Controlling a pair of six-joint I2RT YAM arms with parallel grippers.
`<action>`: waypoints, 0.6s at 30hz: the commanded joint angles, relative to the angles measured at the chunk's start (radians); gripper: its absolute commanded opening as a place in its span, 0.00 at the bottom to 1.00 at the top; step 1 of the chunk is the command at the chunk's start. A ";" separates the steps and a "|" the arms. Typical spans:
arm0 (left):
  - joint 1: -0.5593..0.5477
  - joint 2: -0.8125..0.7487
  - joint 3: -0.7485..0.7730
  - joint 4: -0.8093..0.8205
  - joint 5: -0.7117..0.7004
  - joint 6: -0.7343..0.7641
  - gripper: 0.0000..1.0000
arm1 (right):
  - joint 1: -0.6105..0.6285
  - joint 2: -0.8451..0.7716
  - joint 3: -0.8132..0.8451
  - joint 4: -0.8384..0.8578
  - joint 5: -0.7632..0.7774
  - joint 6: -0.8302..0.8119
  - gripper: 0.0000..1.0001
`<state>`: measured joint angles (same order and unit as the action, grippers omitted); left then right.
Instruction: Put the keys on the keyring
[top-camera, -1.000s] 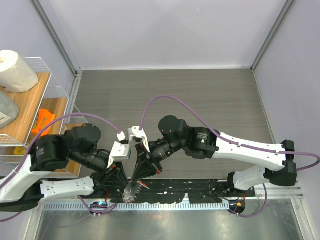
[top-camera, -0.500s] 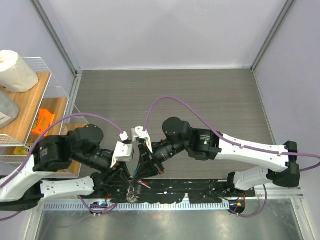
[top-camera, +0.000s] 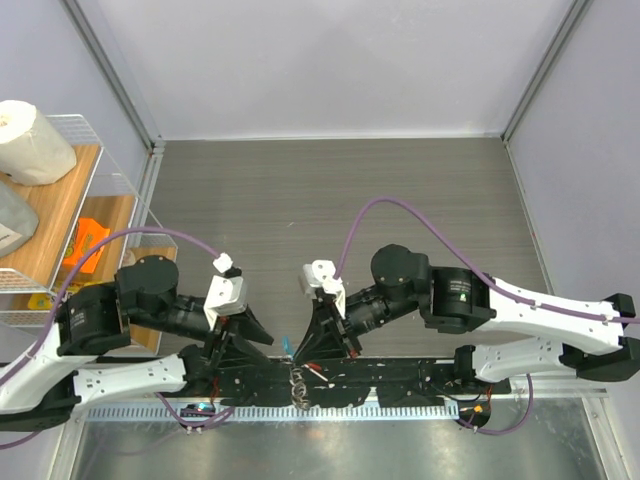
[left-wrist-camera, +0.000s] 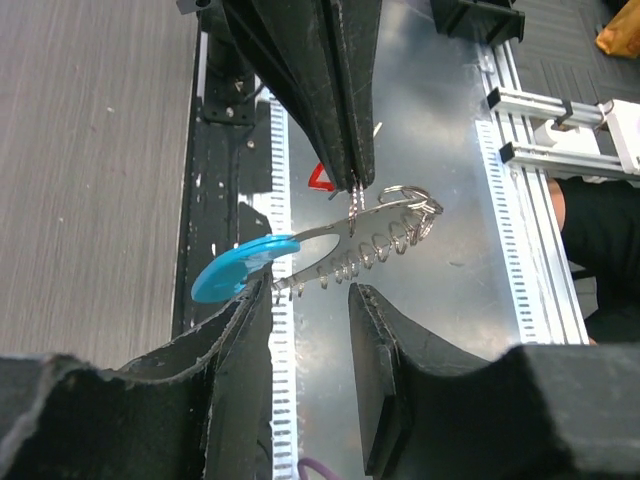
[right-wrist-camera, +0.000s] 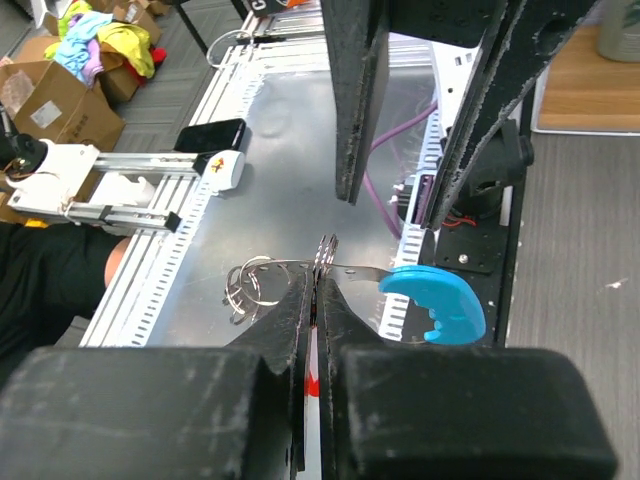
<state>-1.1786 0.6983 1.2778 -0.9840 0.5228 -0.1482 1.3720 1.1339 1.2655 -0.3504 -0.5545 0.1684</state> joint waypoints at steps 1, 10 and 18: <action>0.000 -0.023 -0.035 0.192 0.006 -0.039 0.44 | 0.004 -0.037 0.012 0.001 0.073 -0.033 0.06; -0.001 -0.183 -0.259 0.603 -0.104 -0.217 0.45 | 0.015 -0.071 0.029 -0.030 0.169 -0.061 0.06; 0.000 -0.235 -0.363 0.765 -0.129 -0.255 0.45 | 0.018 -0.088 0.049 -0.018 0.245 -0.053 0.06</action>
<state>-1.1790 0.4709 0.9363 -0.3992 0.4164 -0.3656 1.3811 1.0771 1.2659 -0.4278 -0.3683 0.1249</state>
